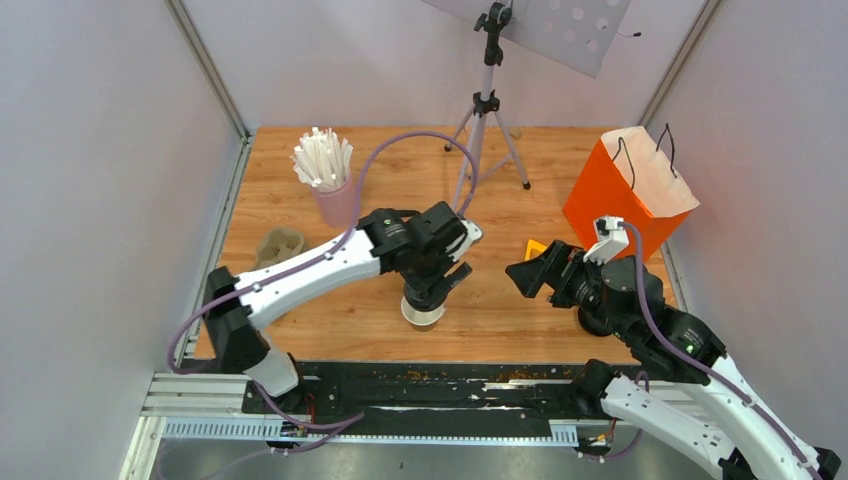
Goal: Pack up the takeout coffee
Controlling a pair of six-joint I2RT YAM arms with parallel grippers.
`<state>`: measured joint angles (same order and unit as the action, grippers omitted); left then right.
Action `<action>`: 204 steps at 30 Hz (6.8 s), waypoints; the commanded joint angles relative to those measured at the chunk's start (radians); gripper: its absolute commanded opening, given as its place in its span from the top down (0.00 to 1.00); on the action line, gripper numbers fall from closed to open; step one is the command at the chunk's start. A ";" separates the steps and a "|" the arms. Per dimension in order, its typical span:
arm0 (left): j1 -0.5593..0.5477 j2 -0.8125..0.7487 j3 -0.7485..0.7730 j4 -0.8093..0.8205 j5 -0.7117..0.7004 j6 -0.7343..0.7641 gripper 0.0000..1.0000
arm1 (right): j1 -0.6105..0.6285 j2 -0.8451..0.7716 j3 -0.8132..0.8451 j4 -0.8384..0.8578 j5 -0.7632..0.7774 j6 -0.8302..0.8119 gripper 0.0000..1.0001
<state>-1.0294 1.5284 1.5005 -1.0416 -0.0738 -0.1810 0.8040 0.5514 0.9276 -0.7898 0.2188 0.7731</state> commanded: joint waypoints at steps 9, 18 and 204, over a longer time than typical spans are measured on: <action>-0.020 0.183 0.092 -0.146 -0.025 -0.013 0.15 | 0.003 -0.051 0.034 -0.070 0.083 -0.078 0.00; -0.020 0.217 0.097 -0.129 0.005 -0.002 0.13 | 0.003 -0.072 0.032 -0.077 0.103 -0.082 0.00; 0.440 -0.525 -0.939 0.749 0.403 -0.442 0.67 | -0.021 0.923 0.076 0.325 -0.547 -0.374 0.75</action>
<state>-0.5938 0.9920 0.5678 -0.2760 0.3412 -0.6647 0.7967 1.4990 1.0431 -0.4839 -0.3538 0.4137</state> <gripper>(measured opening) 0.333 0.270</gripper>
